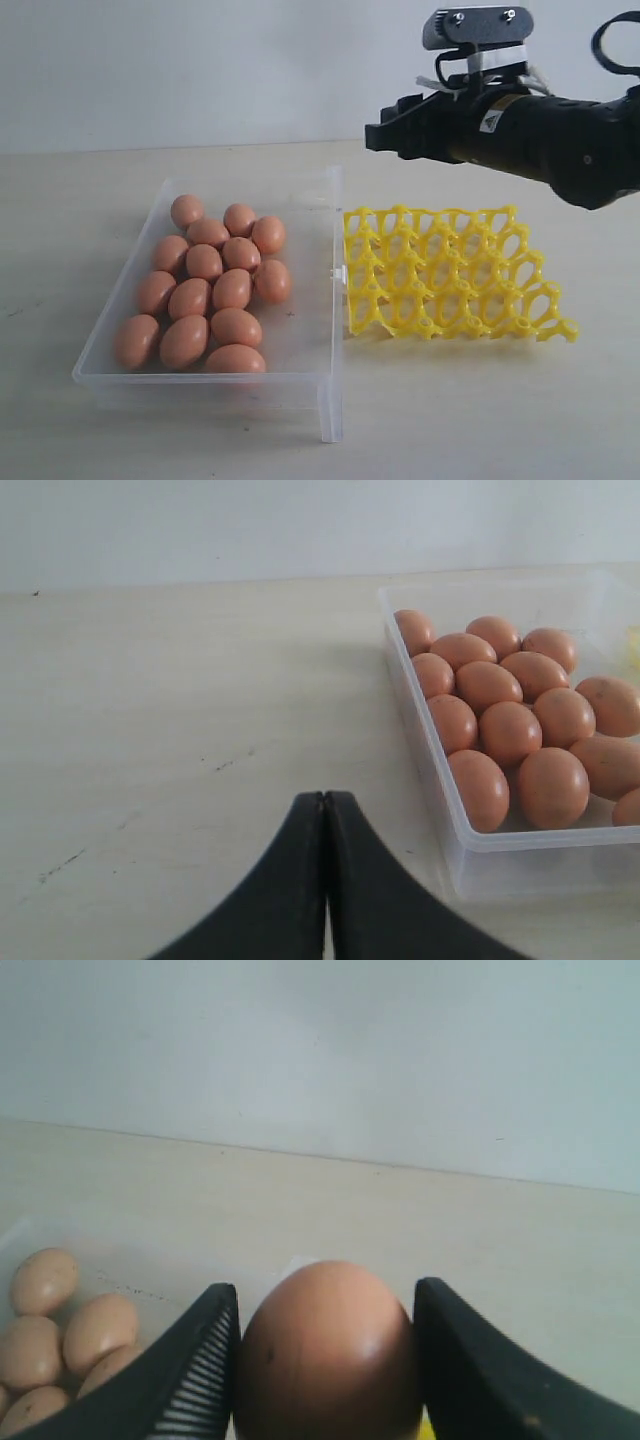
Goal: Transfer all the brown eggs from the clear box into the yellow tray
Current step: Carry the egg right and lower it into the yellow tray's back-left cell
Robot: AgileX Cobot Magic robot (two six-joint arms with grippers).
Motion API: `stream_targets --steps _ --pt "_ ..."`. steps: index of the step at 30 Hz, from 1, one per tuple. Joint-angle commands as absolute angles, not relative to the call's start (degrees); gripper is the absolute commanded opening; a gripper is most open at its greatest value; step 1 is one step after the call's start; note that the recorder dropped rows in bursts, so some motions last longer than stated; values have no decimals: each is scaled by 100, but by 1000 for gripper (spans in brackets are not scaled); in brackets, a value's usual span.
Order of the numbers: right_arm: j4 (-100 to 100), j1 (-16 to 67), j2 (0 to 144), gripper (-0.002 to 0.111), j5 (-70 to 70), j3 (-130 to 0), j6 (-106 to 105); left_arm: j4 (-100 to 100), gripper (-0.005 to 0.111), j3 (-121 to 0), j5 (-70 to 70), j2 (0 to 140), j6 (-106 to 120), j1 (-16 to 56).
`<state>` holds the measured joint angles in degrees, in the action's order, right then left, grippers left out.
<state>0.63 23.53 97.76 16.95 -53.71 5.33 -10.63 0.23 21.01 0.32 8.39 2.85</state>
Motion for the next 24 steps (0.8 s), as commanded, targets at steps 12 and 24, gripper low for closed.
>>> stream_targets --steps 12,24 --pt "-258 2320 11133 7 1943 -5984 1198 -1068 0 0 2046 0 834 279" --pt "-258 2320 11748 7 2232 -6152 1198 -1068 0 0 2046 0 834 279"
